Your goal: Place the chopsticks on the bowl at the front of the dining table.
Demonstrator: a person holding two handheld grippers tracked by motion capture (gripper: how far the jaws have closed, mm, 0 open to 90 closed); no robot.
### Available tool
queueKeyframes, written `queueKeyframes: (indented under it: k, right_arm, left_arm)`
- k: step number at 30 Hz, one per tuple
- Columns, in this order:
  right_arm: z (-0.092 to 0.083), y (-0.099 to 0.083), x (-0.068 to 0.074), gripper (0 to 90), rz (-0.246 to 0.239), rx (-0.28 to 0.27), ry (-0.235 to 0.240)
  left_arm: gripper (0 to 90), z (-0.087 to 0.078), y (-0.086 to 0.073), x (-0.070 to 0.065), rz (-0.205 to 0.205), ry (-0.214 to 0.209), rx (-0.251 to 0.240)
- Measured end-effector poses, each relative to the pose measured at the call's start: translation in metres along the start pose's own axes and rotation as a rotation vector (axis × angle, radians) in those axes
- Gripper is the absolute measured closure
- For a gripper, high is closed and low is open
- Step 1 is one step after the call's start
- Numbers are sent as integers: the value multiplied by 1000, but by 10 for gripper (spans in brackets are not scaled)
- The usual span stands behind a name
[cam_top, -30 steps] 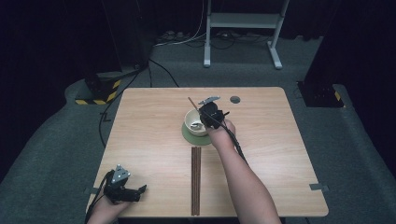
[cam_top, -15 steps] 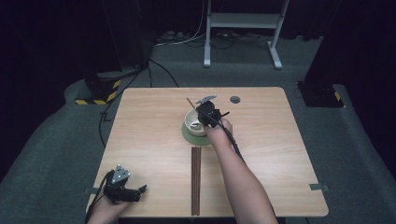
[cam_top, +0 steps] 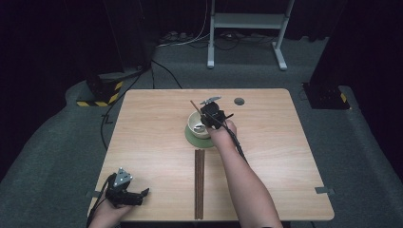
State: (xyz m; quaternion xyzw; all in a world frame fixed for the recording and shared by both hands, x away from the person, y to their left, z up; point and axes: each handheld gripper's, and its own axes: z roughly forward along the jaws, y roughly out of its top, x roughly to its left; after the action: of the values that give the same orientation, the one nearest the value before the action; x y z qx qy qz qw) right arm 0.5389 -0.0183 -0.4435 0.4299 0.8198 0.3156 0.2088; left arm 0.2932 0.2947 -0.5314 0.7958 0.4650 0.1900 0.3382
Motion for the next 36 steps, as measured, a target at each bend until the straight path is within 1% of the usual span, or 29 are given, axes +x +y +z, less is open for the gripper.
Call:
queueKeyframes:
  k: [1, 2, 3, 4, 5, 7, 8, 10, 11, 12, 13, 16, 18, 20, 21, 23, 25, 26, 27, 29, 31, 32, 33, 36]
  right_arm:
    - [-2, 0, 0, 720, 1, 6, 6]
    - [-3, 0, 0, 706, -4, 1, 1]
    - [-9, -1, 2, 679, 0, -10, 4]
    - [-9, -1, 2, 679, 0, -10, 4]
    - [-12, -2, 2, 670, -2, -14, 12]
    - [-21, -5, 4, 647, 10, -29, 25]
    - [-28, -9, 5, 628, 7, -38, 31]
    - [-31, -10, 6, 625, 5, -44, 33]
    - [-36, -13, 7, 619, 16, -42, 41]
    - [-44, -19, 8, 615, 15, -74, 41]
    - [-44, -19, 8, 615, 15, -74, 41]
    - [-54, -28, 10, 610, 7, -88, 41]
    - [-59, -33, 11, 609, -1, -96, 49]
    - [-68, -43, 13, 606, -18, -114, 49]
    - [-68, -43, 13, 606, -18, -114, 49]
    - [-74, -50, 15, 606, -26, -126, 58]
    - [-79, -57, 17, 606, -20, -131, 70]
    - [-83, -64, 21, 606, -26, -137, 70]
    - [-83, -64, 21, 606, -26, -137, 70]
    - [-87, -72, 24, 607, -42, -143, 71]
    - [-90, -78, 26, 608, -45, -146, 74]
    - [-92, -82, 28, 608, -39, -145, 80]
    - [-93, -85, 29, 608, -49, -147, 78]
    - [-96, -94, 33, 612, -53, -148, 83]
  left_arm:
    - [6, 0, 0, 0, 4, 1, 3]
    - [6, 0, 0, 0, 3, 1, 3]
    - [6, 0, 0, 0, -4, 2, -4]
    - [6, 0, 0, 0, -4, 2, -4]
    - [6, 0, 0, 0, 3, 2, 2]
    - [6, 0, 0, 0, 6, 3, 2]
    - [6, 0, 0, 0, 5, 3, 2]
    - [6, 0, 0, 0, 5, 3, 2]
    - [6, 0, 0, 0, 6, 3, 2]
    - [6, 0, 0, 0, 5, 3, 2]
    - [6, 0, 0, 0, 5, 3, 2]
    - [7, 0, 0, 0, 3, 3, -1]
    - [9, 0, 0, 0, 2, 2, -1]
    - [10, 0, 0, 0, 3, 2, -1]
    - [9, 0, 0, 0, 3, 2, -1]
    - [10, 0, 0, 0, 1, 2, 0]
    - [9, 0, 0, 0, 3, 1, -1]
    - [10, 0, 0, 0, 2, 1, -1]
    - [10, 0, 0, 0, 2, 1, -1]
    - [10, 0, 0, 0, 2, 1, -1]
    - [10, 0, 0, 0, 2, 1, -1]
    - [10, 0, 0, 0, 3, 1, -1]
    - [10, 0, 0, 0, 3, 1, -1]
    - [10, 0, 0, 0, 1, 2, -1]
